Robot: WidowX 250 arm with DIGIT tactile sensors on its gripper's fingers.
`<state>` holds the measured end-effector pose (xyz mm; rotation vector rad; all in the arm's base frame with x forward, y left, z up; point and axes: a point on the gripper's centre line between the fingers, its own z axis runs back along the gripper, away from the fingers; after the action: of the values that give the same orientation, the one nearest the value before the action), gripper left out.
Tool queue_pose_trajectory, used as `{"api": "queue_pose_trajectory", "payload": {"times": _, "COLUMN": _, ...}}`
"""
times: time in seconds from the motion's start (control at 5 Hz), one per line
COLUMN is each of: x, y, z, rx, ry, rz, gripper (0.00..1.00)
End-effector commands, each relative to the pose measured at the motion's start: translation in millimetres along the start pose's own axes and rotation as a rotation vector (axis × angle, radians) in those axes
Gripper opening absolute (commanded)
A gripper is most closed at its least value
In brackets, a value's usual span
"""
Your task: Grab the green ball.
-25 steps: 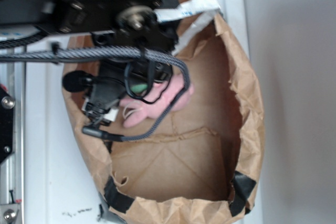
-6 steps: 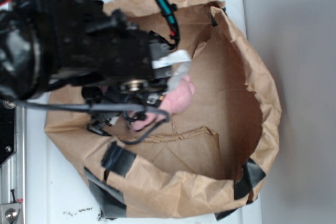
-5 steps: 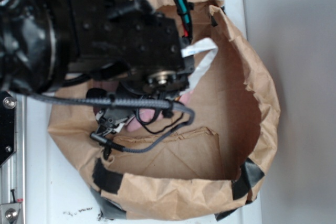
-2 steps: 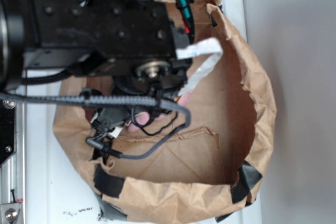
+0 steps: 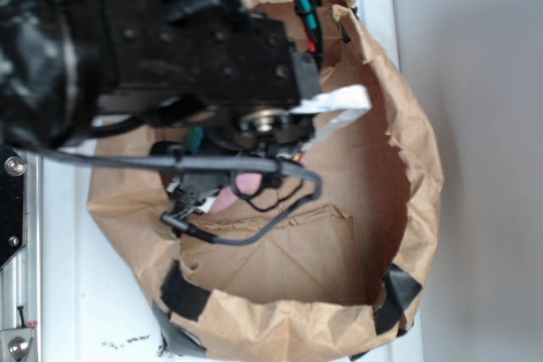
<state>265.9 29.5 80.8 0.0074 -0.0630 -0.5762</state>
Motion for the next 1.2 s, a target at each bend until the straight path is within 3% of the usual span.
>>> {"api": "queue_pose_trajectory", "payload": {"times": 0.0, "x": 13.9, "y": 17.2, "z": 24.9, "rx": 0.000, "ry": -0.038, "rz": 0.060, "gripper": 1.00}}
{"api": "queue_pose_trajectory", "payload": {"times": 0.2, "x": 14.2, "y": 14.4, "z": 34.9, "rx": -0.021, "ry": -0.053, "rz": 0.063, "gripper": 1.00}}
{"api": "queue_pose_trajectory", "payload": {"times": 0.4, "x": 2.3, "y": 6.2, "z": 19.8, "rx": 0.033, "ry": -0.033, "rz": 0.018, "gripper": 1.00}}
{"api": "queue_pose_trajectory", "payload": {"times": 1.0, "x": -10.1, "y": 5.8, "z": -5.4, "rx": 0.089, "ry": -0.009, "rz": -0.034, "gripper": 1.00}}
